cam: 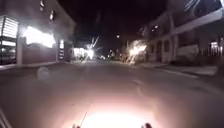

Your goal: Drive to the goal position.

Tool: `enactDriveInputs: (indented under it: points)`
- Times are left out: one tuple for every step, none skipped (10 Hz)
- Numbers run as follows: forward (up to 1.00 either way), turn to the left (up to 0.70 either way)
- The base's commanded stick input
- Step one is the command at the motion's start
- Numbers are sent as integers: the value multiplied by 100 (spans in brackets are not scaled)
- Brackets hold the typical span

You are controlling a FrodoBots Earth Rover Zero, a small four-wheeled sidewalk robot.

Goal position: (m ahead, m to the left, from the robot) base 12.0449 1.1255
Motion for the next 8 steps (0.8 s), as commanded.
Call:
enactDriveInputs:
  points:
    - [70,0]
    - [70,0]
    - [70,0]
    - [70,0]
    - [70,0]
    - [70,0]
    - [70,0]
    - [70,0]
